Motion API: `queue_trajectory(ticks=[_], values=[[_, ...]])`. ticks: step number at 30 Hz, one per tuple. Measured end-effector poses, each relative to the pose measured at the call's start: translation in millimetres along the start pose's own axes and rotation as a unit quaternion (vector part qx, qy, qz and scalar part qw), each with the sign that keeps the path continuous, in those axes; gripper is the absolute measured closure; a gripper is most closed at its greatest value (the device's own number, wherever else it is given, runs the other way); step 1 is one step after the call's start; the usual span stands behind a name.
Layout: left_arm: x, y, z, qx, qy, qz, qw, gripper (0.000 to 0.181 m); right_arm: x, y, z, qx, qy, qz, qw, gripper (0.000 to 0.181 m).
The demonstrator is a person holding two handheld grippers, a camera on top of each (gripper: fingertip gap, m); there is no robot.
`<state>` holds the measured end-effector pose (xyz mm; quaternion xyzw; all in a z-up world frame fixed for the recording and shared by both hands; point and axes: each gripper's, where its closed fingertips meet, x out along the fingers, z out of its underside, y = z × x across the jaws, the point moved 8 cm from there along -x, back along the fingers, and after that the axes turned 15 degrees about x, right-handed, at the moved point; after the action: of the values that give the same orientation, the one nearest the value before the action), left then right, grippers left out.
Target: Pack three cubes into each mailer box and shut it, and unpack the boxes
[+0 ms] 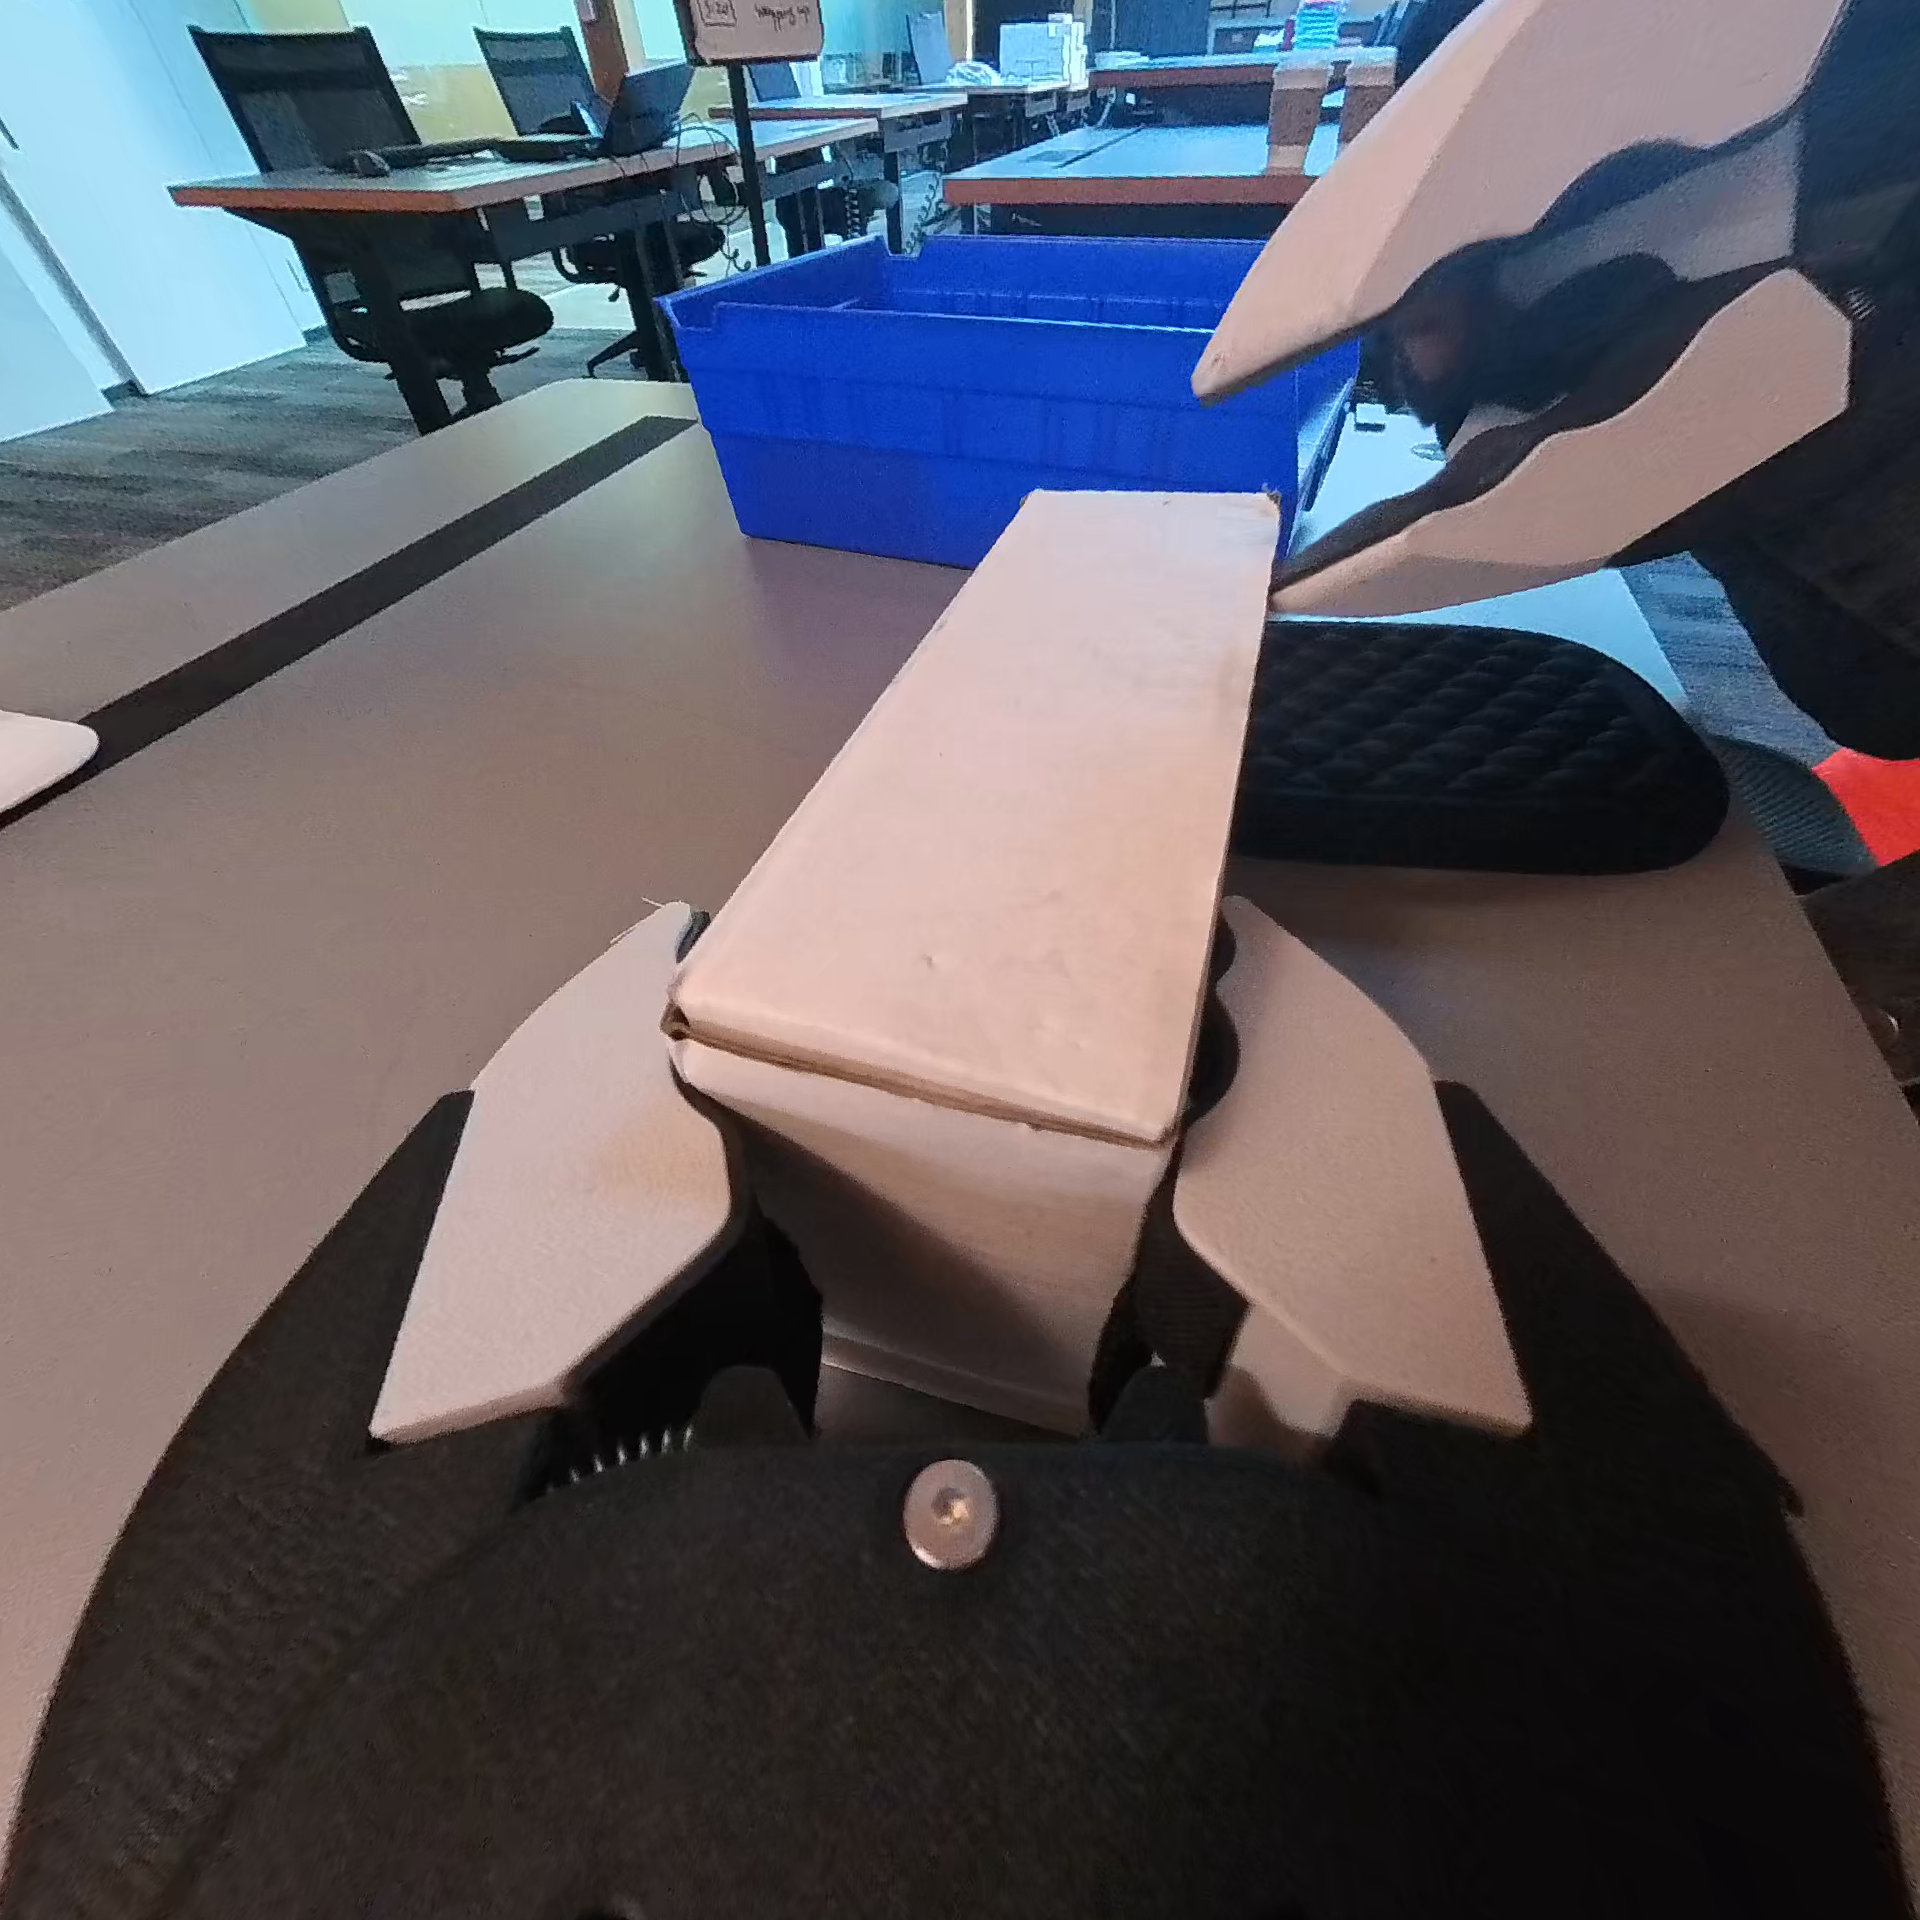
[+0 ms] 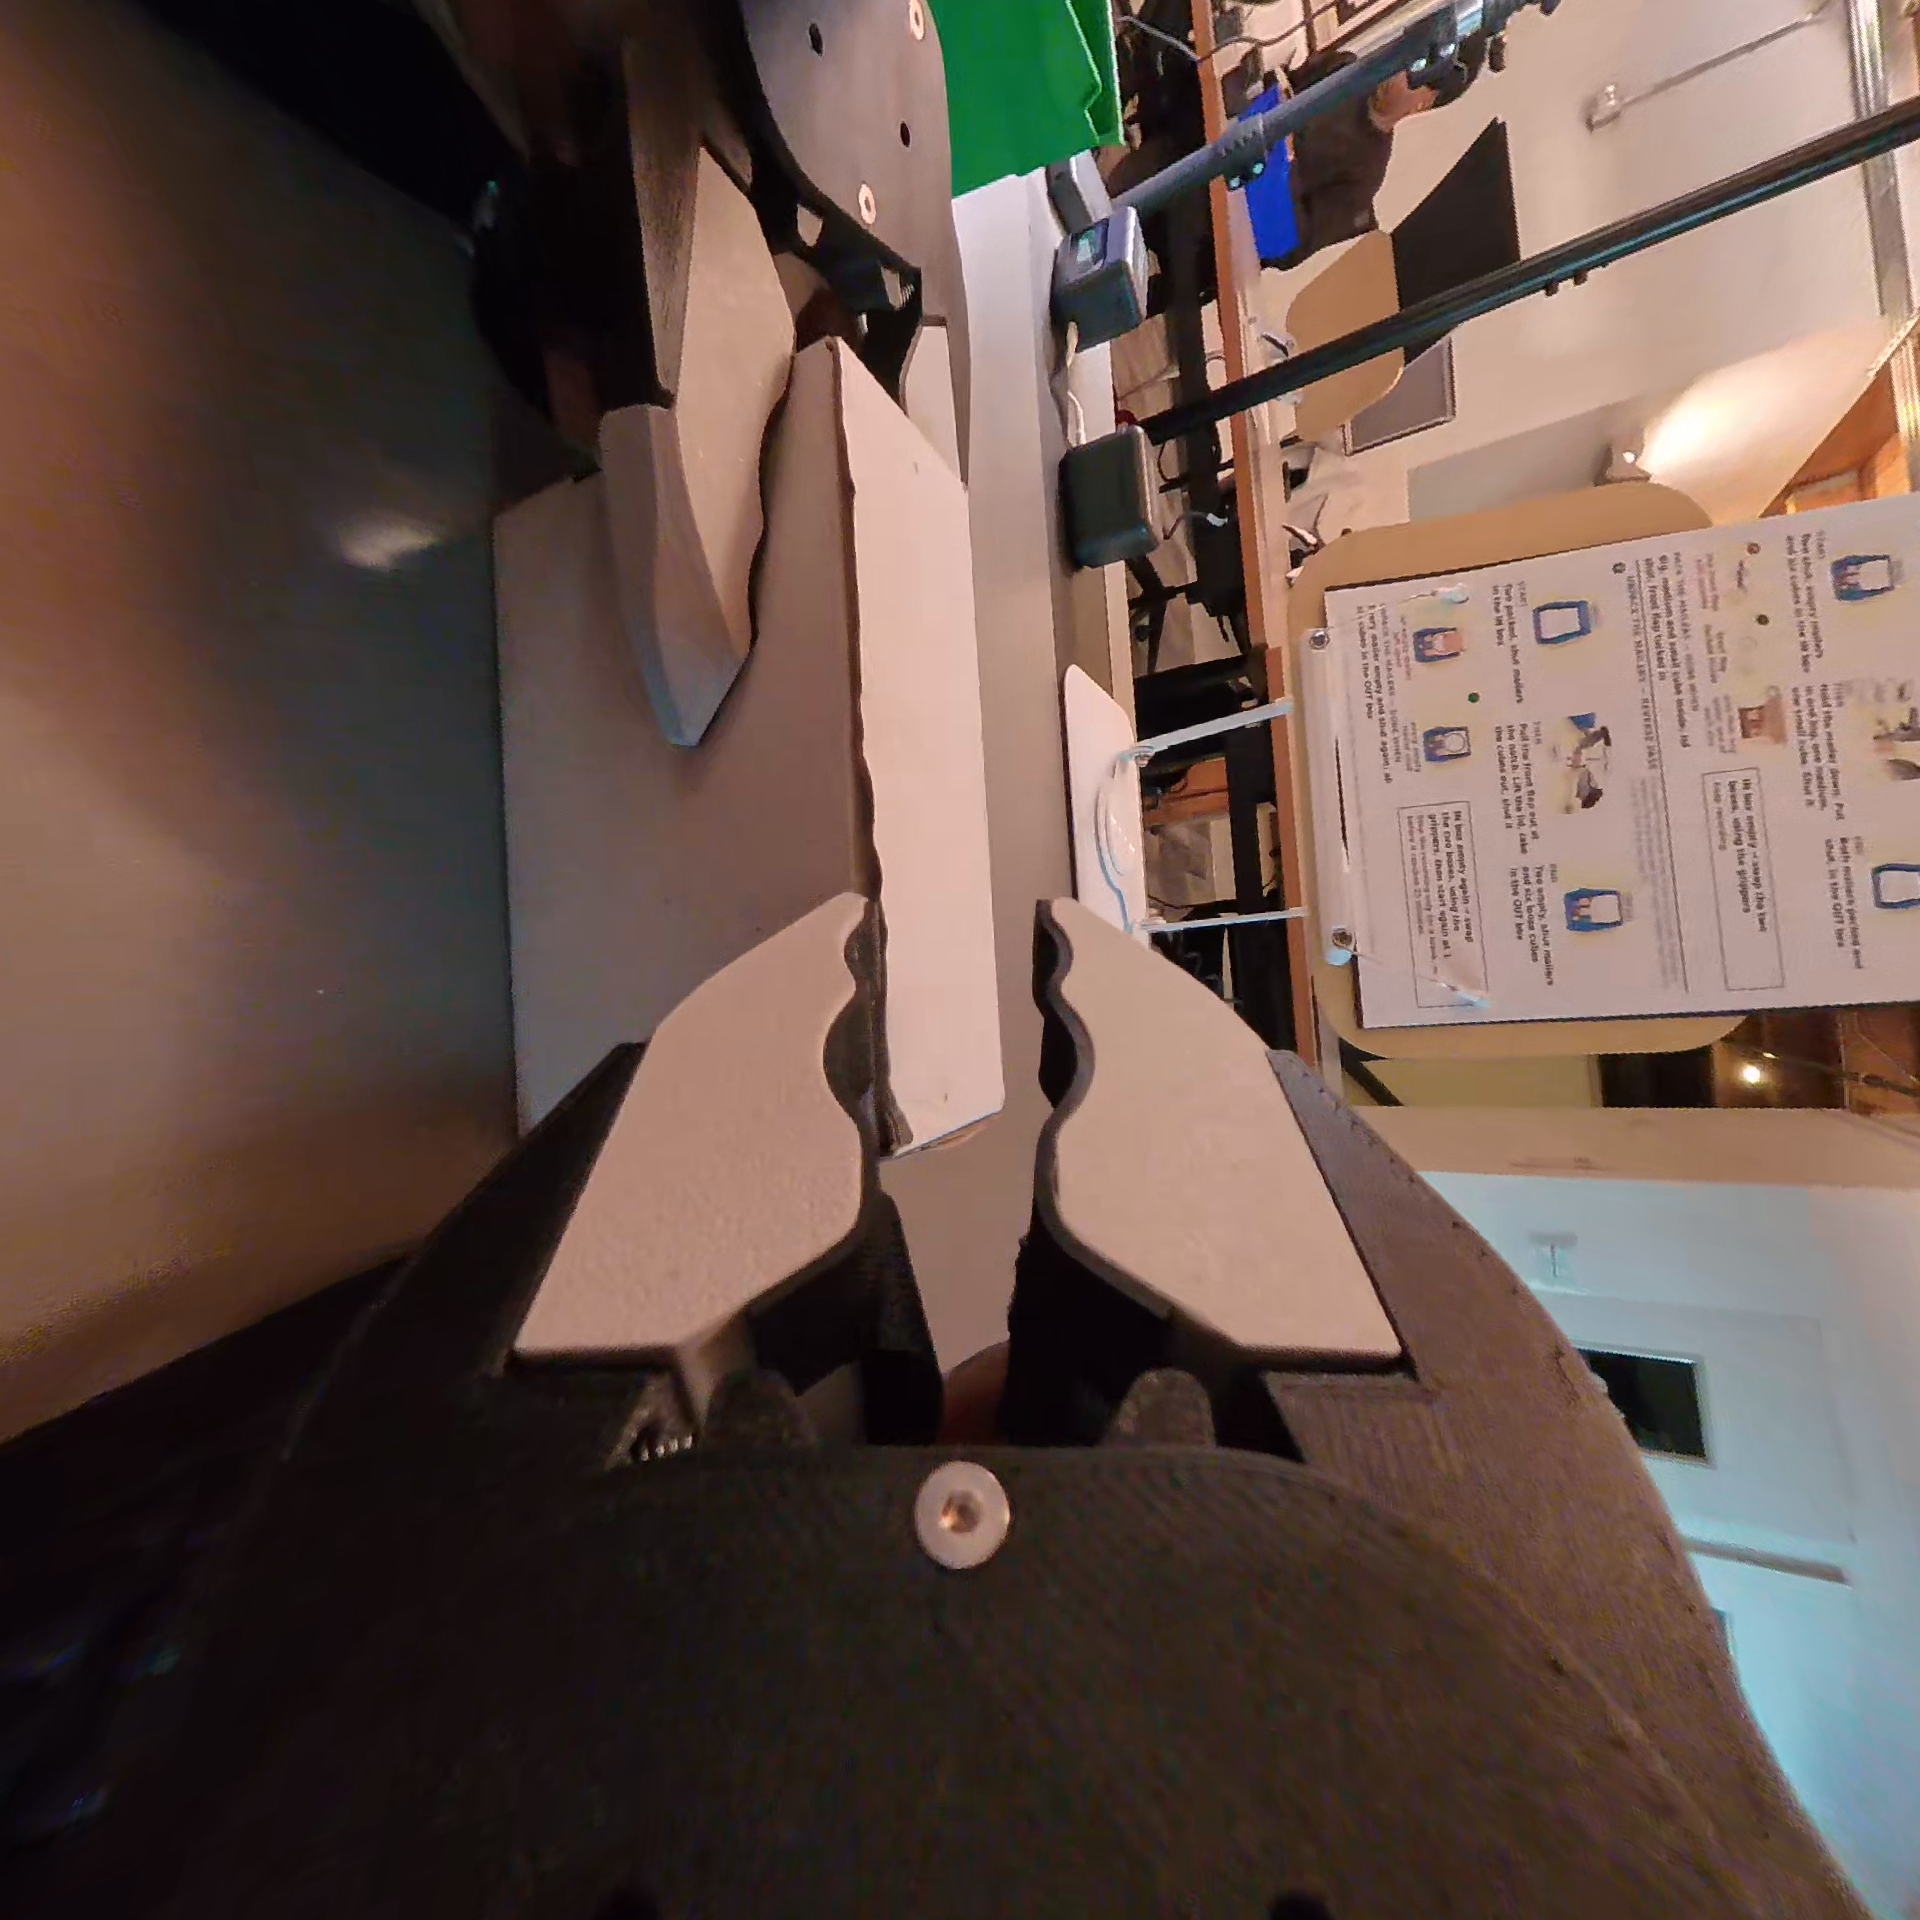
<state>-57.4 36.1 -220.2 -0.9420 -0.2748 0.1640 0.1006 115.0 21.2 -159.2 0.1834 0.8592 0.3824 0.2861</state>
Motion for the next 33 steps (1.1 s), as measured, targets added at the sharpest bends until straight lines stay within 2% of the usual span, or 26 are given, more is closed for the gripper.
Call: queue_trajectory(ticks=[11, 21, 23, 26, 29, 33], values=[[1.0, -0.3, 0.3, -0.006, -0.004, 0.004, 1.0, 0.094, 7.9, -2.4, -10.0, -0.063, -0.023, 0.021, 0.998, 0.153], [1.7, -1.7, 0.5, -0.005, -0.019, -0.004, 1.0, 0.095, 26.9, -9.7, -15.3, -0.103, -0.029, 0.034, 0.994, 0.179], [2.0, -2.2, 0.4, -0.005, -0.022, -0.005, 1.0, 0.095, 27.6, -6.0, -15.8, -0.09, -0.036, 0.01, 0.995, 0.18], [2.4, -3.2, -0.1, -0.012, -0.03, -0.011, 0.999, 0.095, 30.5, 10.3, -16.3, -0.004, -0.051, -0.089, 0.995, 0.178], [1.2, -7.3, -0.2, -0.042, -0.031, -0.013, 0.999, 0.094, 39.4, 29.4, -17.5, 0.047, -0.062, -0.175, 0.982, 0.177], [0.0, -7.2, 0.6, -0.022, -0.038, -0.019, 0.999, 0.094, 47.8, 53.6, -23.9, 0.062, -0.075, -0.205, 0.974, 0.179]])
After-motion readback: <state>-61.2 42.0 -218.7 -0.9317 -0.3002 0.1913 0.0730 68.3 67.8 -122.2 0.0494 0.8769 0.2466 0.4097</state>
